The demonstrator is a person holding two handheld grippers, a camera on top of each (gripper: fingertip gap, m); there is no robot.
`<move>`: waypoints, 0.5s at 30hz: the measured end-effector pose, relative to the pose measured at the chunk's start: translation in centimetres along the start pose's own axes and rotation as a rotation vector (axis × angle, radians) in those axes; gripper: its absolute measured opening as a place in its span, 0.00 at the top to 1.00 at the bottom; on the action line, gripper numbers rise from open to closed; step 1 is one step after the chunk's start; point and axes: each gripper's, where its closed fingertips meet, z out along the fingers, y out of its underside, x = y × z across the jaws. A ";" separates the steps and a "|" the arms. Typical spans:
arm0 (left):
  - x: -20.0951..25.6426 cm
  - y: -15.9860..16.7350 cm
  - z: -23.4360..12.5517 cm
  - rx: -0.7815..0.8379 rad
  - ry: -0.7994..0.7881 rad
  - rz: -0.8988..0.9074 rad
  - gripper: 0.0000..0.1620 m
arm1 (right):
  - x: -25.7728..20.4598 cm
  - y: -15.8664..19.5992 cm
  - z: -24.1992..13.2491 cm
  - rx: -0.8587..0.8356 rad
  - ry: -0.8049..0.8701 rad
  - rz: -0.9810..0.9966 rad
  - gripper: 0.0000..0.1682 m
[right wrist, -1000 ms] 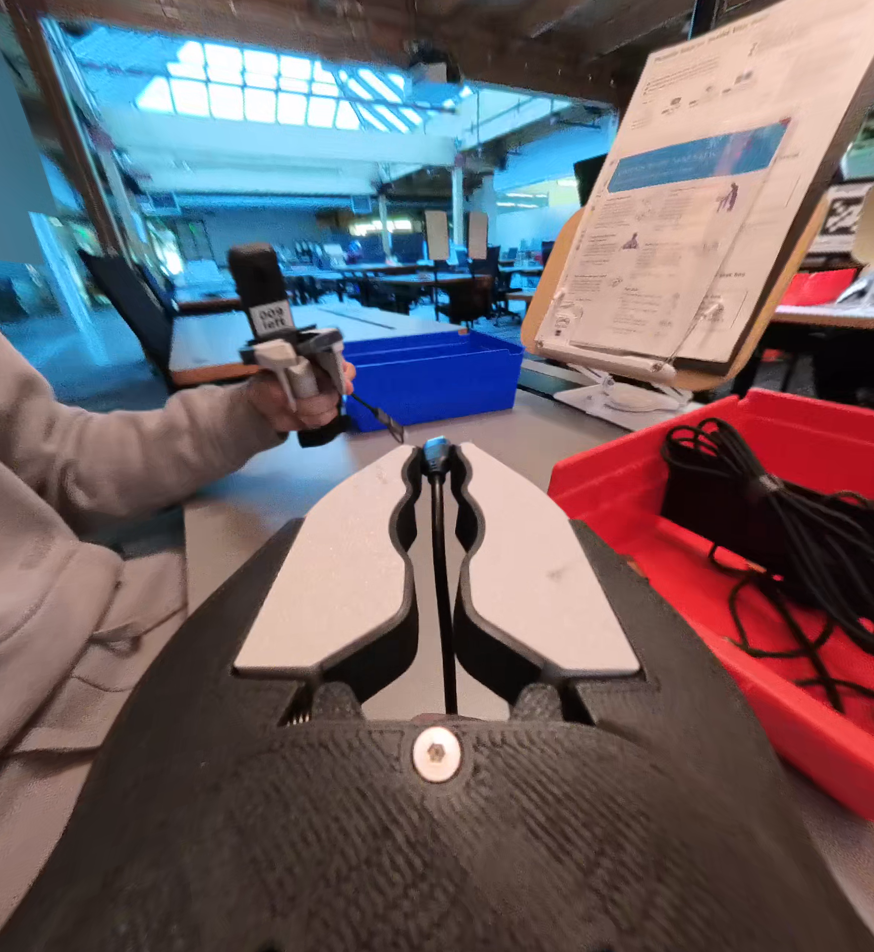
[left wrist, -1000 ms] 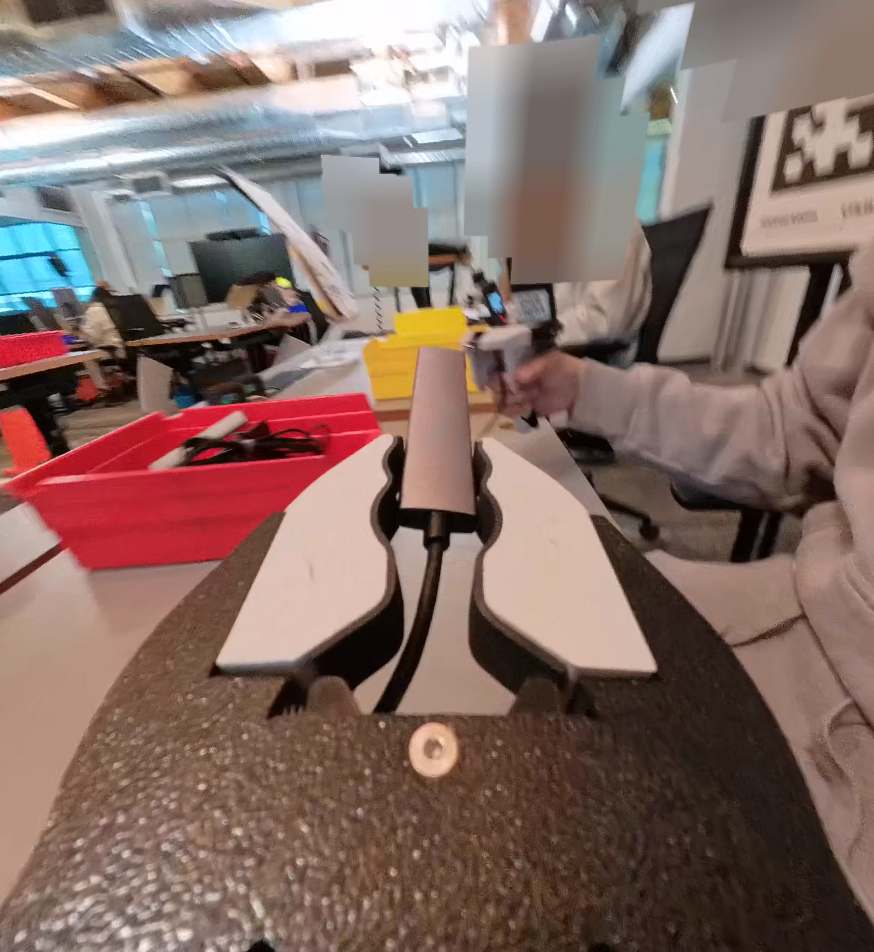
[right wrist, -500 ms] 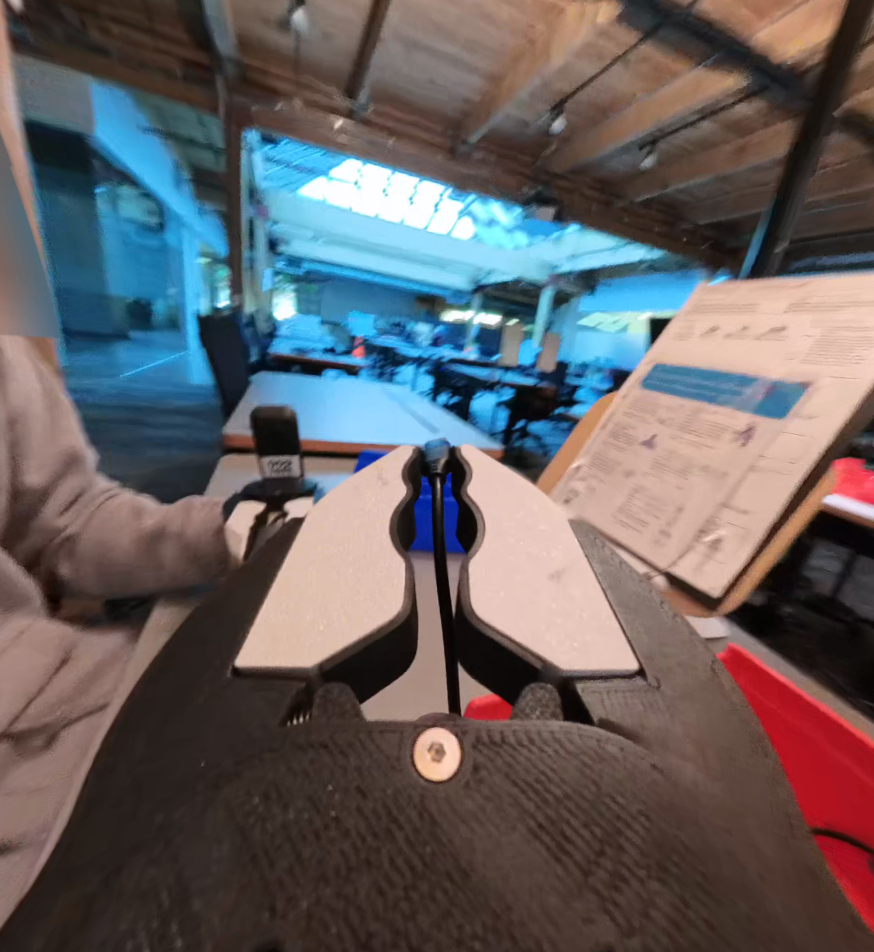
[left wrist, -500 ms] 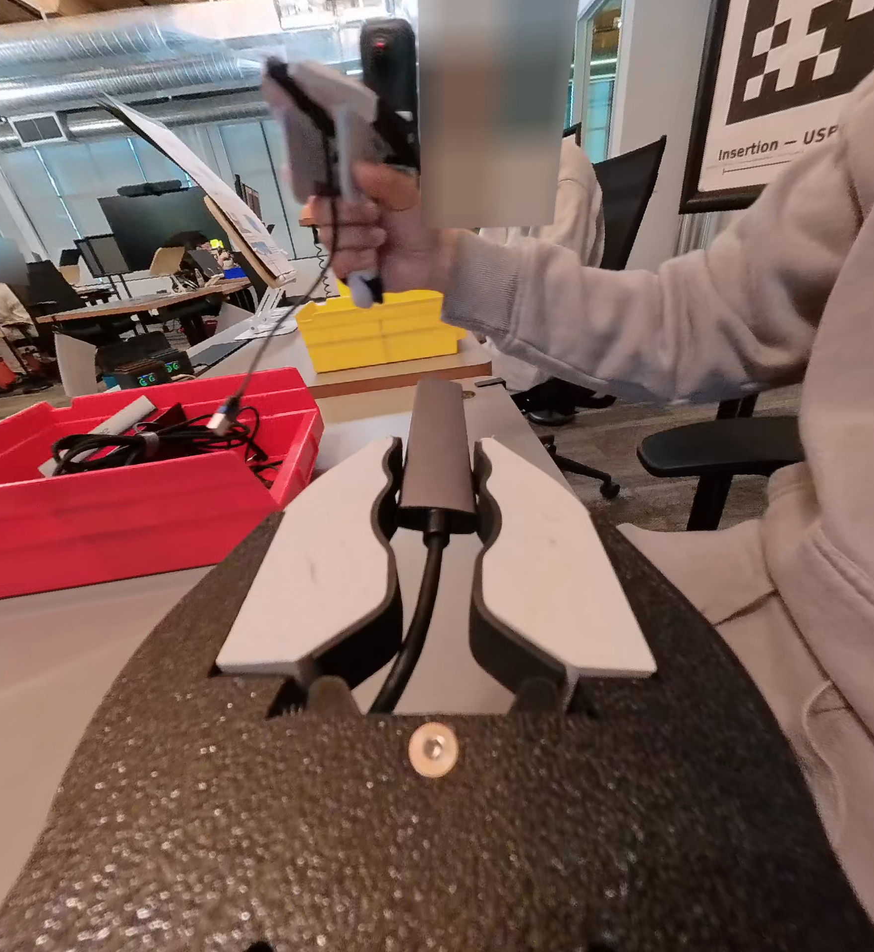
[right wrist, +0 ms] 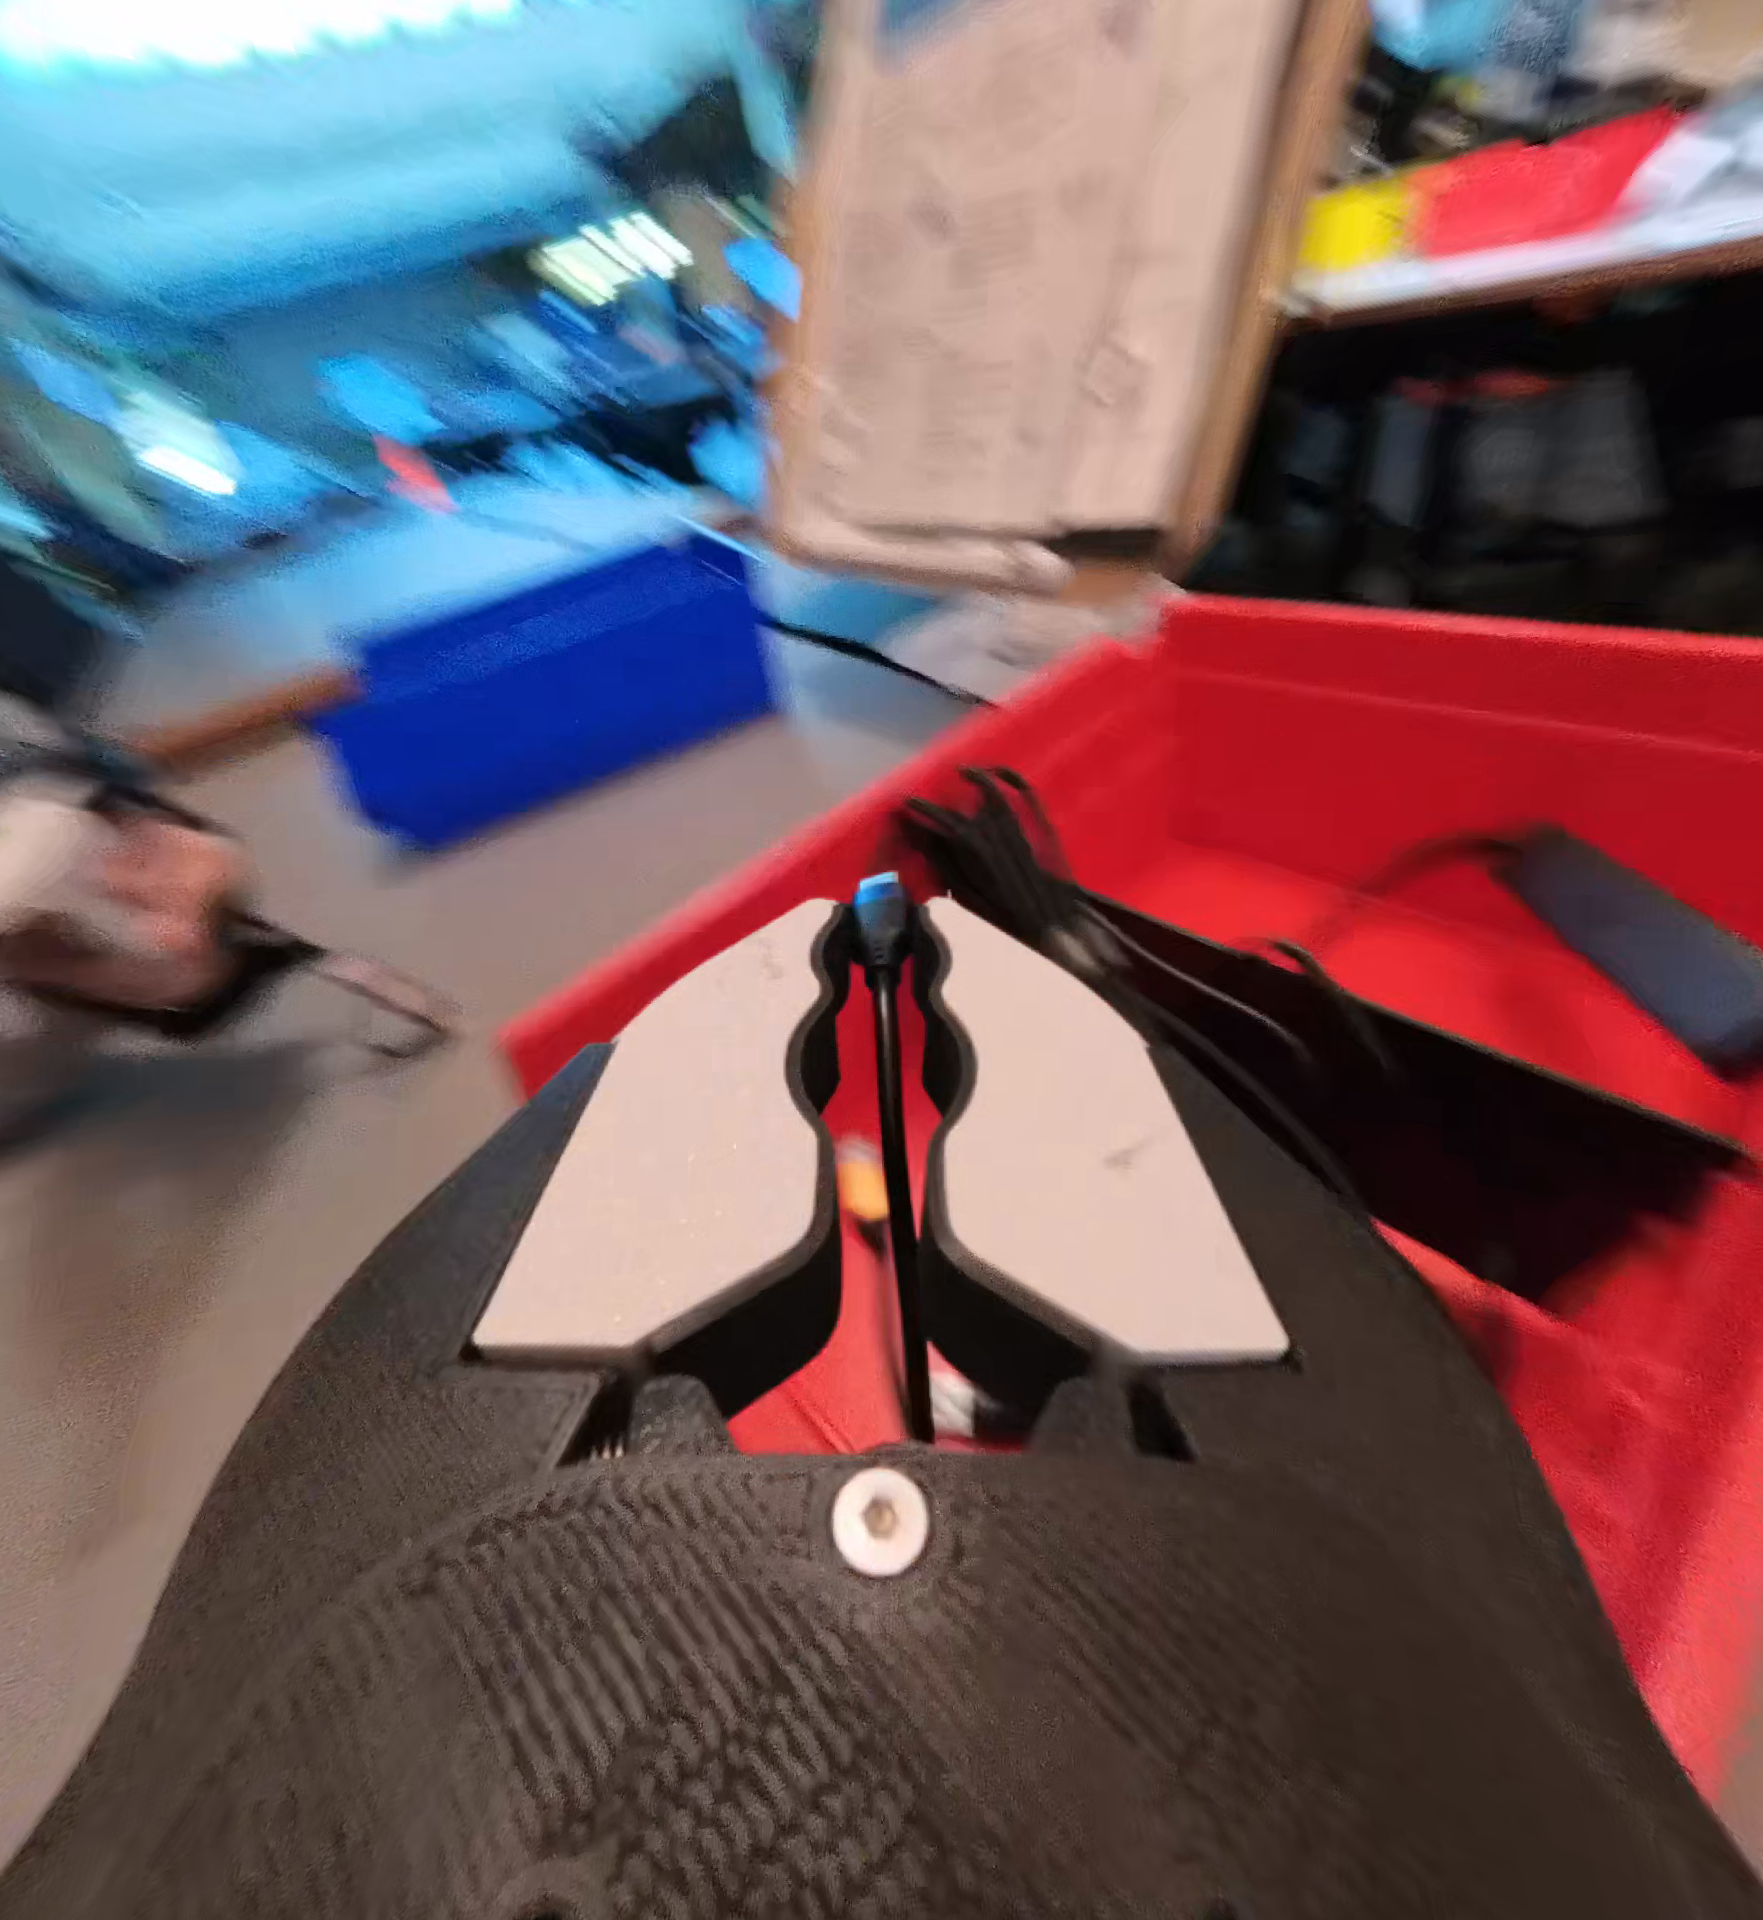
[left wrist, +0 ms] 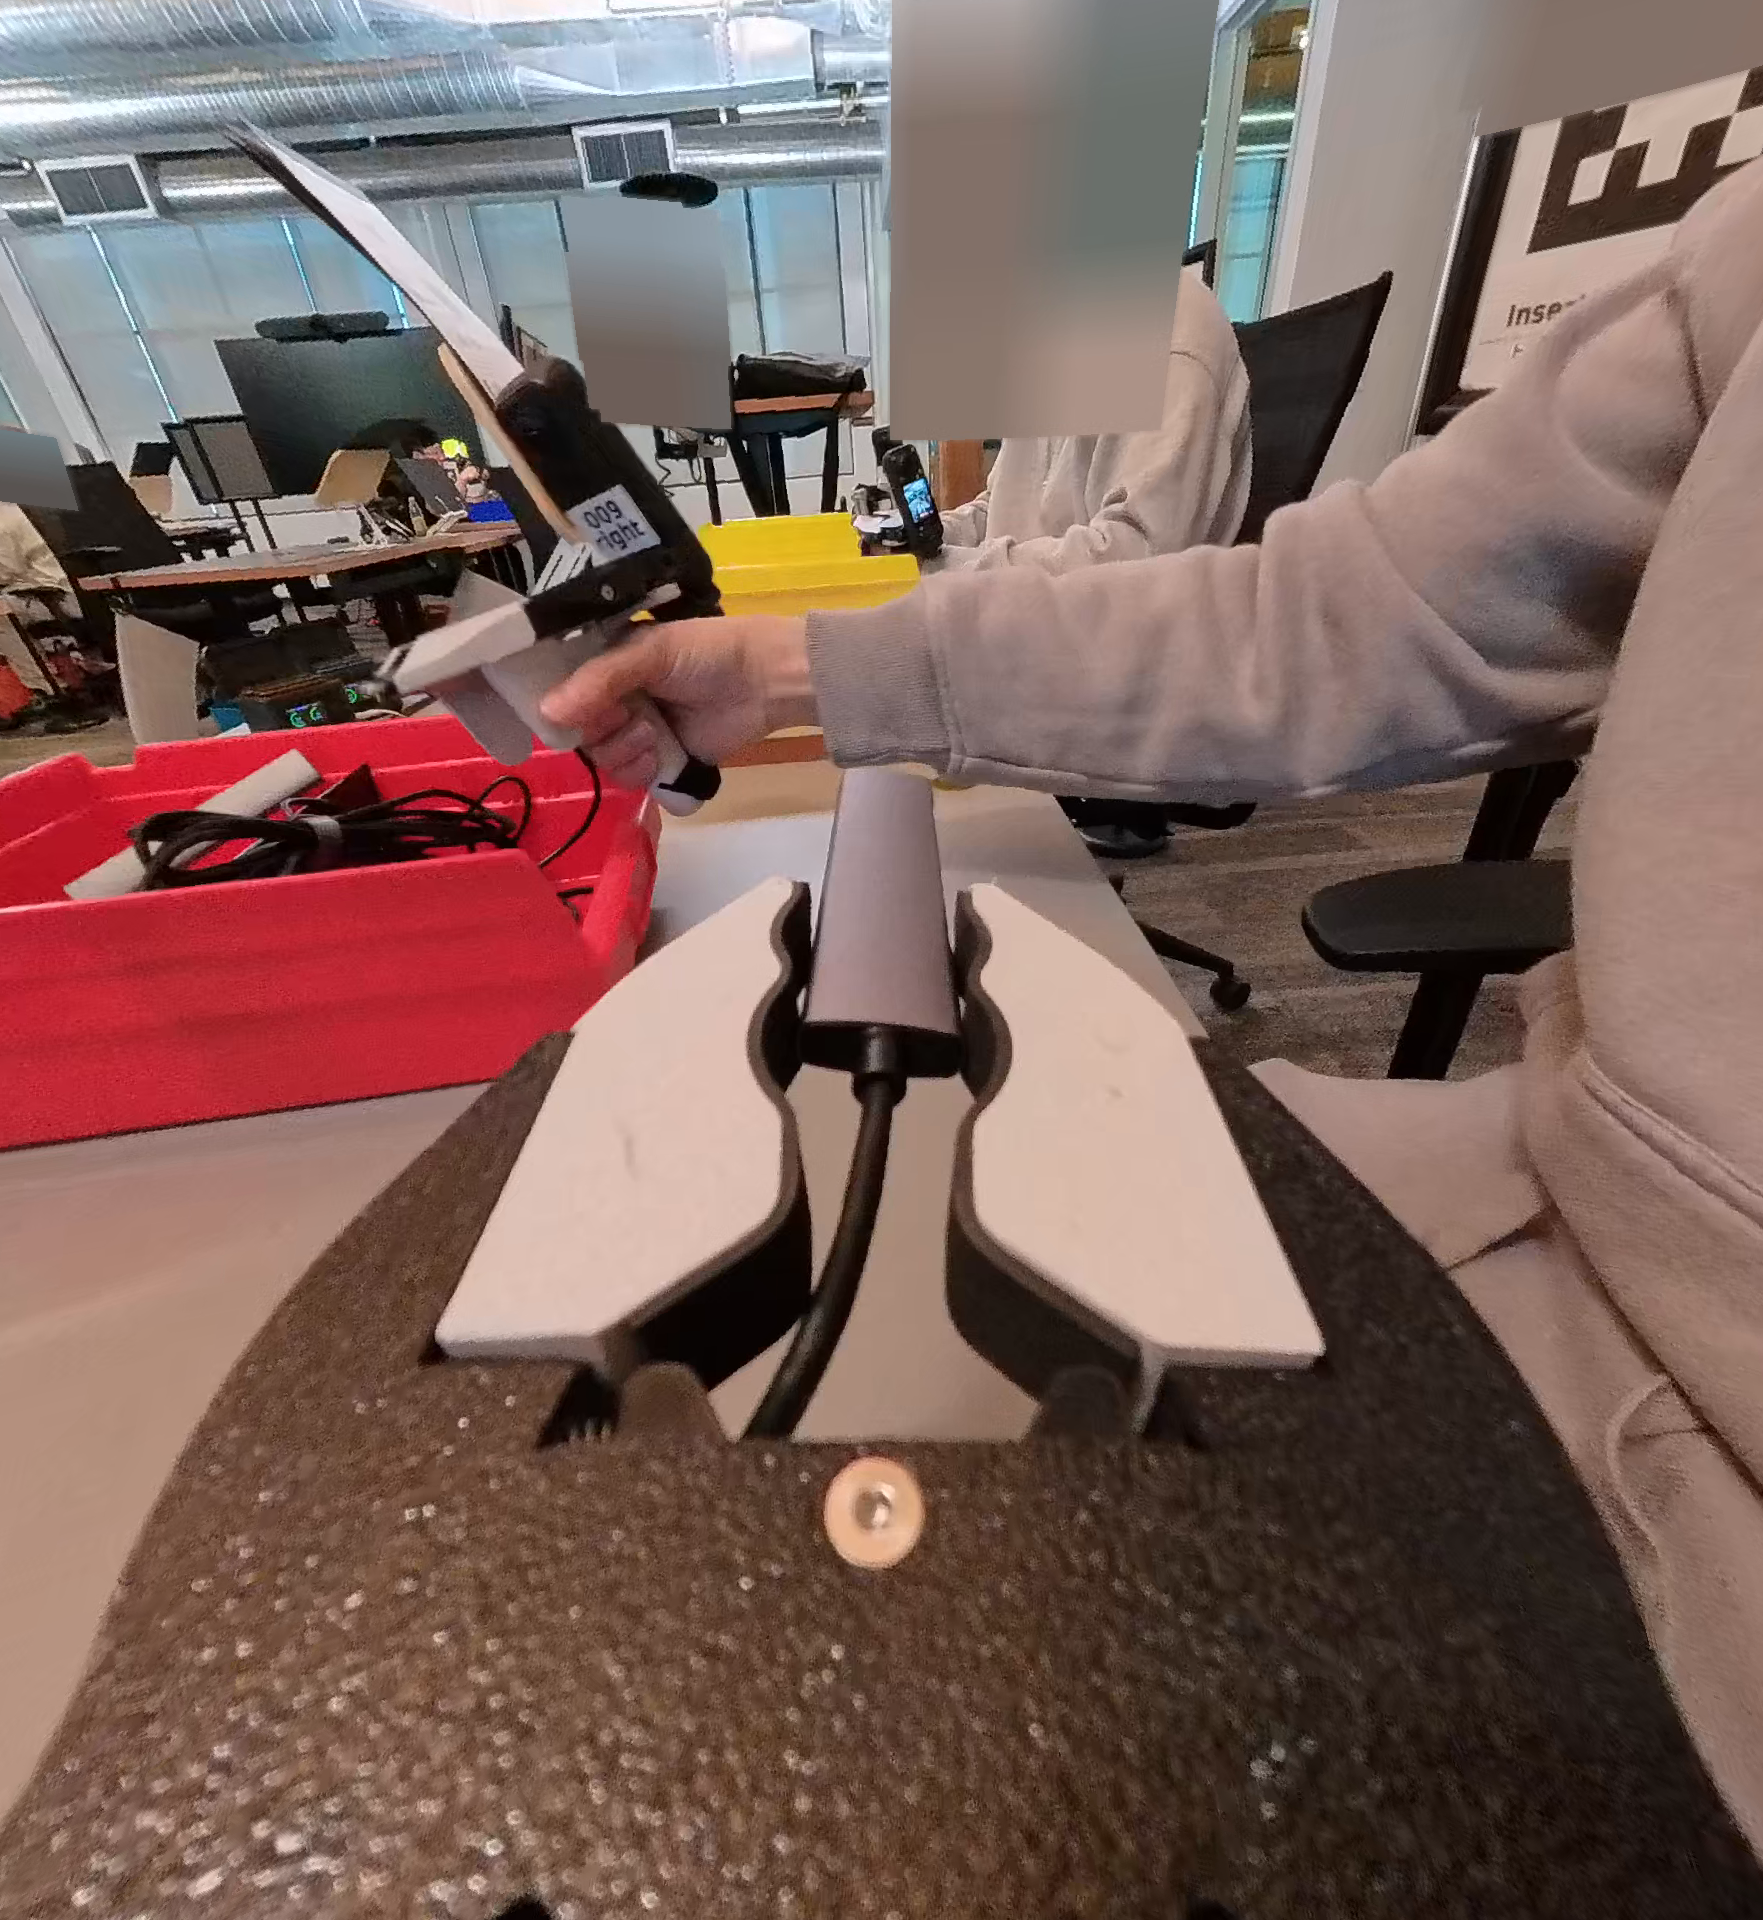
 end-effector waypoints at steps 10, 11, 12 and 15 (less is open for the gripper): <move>-3.0 0.5 0.9 -0.017 -0.046 -0.028 0.84 | -3.3 2.1 -3.4 -0.258 0.215 -0.164 0.57; -3.4 0.4 1.1 -0.011 -0.036 -0.029 0.84 | -5.6 1.6 -4.1 -0.184 0.166 -0.191 0.55; -3.7 0.3 1.2 -0.005 -0.014 -0.037 0.84 | -7.6 1.1 -4.8 -0.105 0.129 -0.231 0.54; -3.9 0.3 1.9 0.009 0.071 -0.056 0.84 | -14.6 0.6 -5.5 0.089 -0.093 -0.184 0.53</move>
